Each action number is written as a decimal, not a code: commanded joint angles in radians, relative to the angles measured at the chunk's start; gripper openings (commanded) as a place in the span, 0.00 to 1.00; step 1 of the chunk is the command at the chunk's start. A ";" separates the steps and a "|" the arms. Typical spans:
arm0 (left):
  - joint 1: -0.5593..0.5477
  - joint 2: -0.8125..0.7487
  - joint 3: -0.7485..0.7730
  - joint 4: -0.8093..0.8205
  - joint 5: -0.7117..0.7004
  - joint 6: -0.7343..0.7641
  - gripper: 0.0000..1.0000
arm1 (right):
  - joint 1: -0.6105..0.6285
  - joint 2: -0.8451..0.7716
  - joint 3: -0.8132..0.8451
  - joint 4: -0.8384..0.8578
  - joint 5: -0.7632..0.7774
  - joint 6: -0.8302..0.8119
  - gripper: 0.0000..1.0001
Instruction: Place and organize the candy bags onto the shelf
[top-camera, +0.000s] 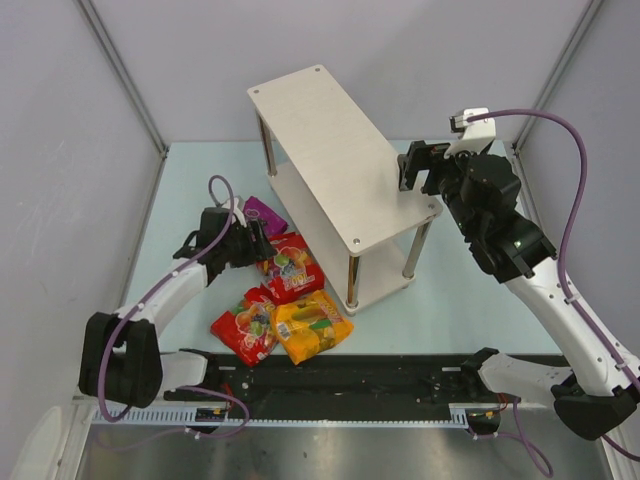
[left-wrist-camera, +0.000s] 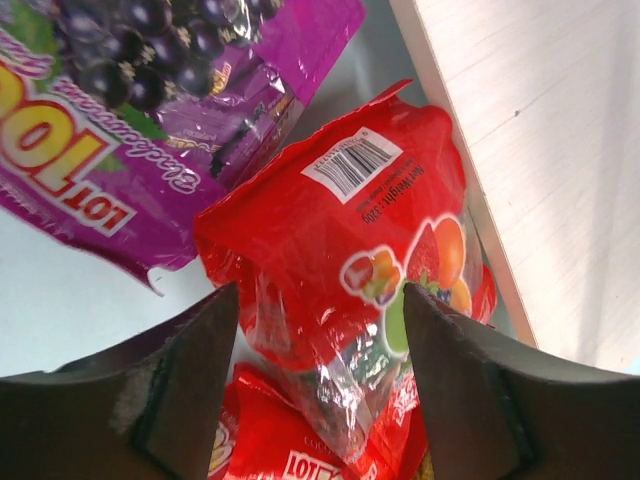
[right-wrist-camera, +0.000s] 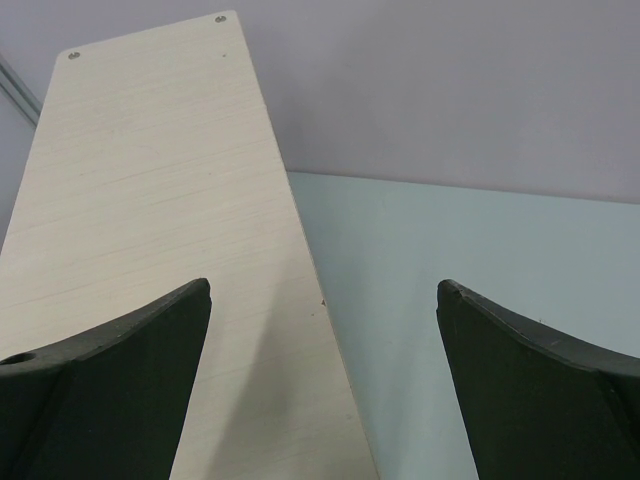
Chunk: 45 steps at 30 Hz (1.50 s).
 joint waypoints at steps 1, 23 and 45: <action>-0.010 0.075 0.055 0.051 0.050 -0.008 0.66 | -0.016 -0.006 -0.013 0.022 0.009 0.000 1.00; -0.010 -0.310 0.181 -0.050 0.030 0.067 0.00 | -0.048 -0.001 -0.020 0.082 -0.144 0.011 1.00; -0.010 -0.432 0.651 0.023 0.357 -0.002 0.00 | -0.040 -0.015 -0.024 0.184 -0.800 0.002 1.00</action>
